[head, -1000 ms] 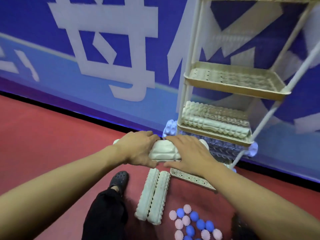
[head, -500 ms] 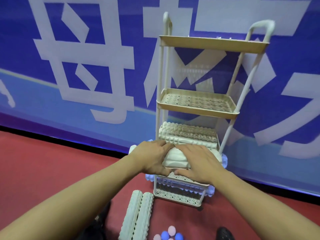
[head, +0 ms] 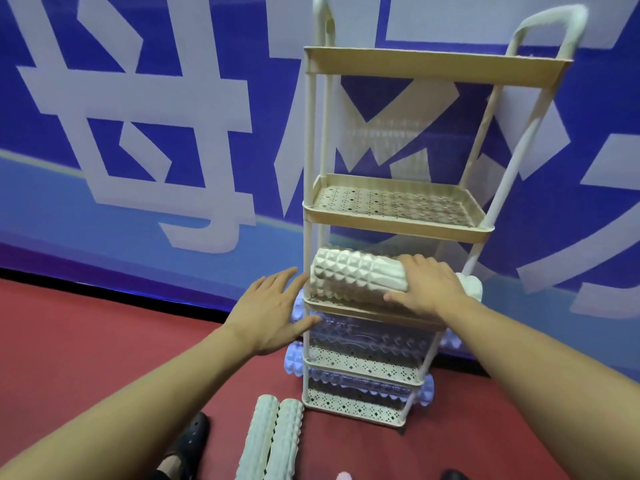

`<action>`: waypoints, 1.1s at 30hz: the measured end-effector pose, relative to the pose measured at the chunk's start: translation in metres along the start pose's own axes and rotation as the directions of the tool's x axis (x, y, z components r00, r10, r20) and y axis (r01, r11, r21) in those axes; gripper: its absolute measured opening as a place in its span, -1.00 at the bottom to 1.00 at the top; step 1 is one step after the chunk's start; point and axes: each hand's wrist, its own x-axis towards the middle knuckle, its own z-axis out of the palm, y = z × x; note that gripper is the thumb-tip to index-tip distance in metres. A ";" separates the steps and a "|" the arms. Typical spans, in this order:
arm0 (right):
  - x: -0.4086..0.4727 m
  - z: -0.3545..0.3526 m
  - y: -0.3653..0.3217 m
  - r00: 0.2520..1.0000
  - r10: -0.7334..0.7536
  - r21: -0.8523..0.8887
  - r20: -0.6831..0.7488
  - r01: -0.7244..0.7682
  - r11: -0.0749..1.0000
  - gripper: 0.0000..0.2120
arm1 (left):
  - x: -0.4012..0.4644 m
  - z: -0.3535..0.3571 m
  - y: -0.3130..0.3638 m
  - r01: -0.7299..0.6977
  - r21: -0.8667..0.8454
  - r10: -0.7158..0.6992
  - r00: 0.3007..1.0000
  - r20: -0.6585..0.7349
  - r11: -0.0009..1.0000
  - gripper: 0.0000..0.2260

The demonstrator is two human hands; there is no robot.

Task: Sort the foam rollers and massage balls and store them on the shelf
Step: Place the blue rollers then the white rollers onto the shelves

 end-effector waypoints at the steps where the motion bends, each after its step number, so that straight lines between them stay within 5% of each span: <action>1: 0.007 0.000 -0.001 1.000 0.011 0.017 0.009 -0.012 1.000 -0.23 | 0.001 0.005 -0.002 0.007 -0.003 -0.007 1.000 0.002 1.000 -0.23; 9: 0.057 -0.001 -0.022 0.991 0.083 0.080 0.106 -0.091 0.993 -0.40 | 0.008 0.043 -0.020 0.062 0.001 -0.062 0.994 0.092 0.998 -0.23; 14: 0.081 0.010 -0.003 0.954 0.082 0.148 0.289 -0.129 0.981 -0.56 | 0.007 0.054 -0.022 0.059 -0.015 -0.057 0.991 0.125 0.998 -0.23; 17: 0.085 0.023 0.002 0.976 0.082 0.223 0.200 -0.127 0.967 -0.42 | 0.008 0.063 -0.025 0.075 -0.014 -0.072 0.985 0.155 0.997 -0.09; 22: 0.069 0.026 -0.002 0.967 0.121 0.201 0.224 -0.167 0.965 -0.70 | 0.009 0.075 -0.025 0.093 -0.016 -0.088 0.981 0.174 0.996 -0.03; 25: 0.045 0.034 -0.017 0.999 0.027 0.185 -0.029 -0.021 0.983 -0.65 | 0.007 0.080 -0.021 0.093 -0.027 -0.087 0.980 0.178 0.995 -0.11; 28: 0.010 0.075 -0.034 0.938 -0.172 0.250 -0.300 0.252 0.935 -0.53 | -0.003 0.091 -0.019 0.097 -0.034 -0.089 0.979 0.185 0.995 -0.18; 33: -0.052 0.165 -0.076 0.954 -0.284 0.269 -0.092 0.298 0.916 -0.48 | -0.040 0.137 -0.024 0.194 -0.071 -0.165 0.943 0.290 0.978 -0.26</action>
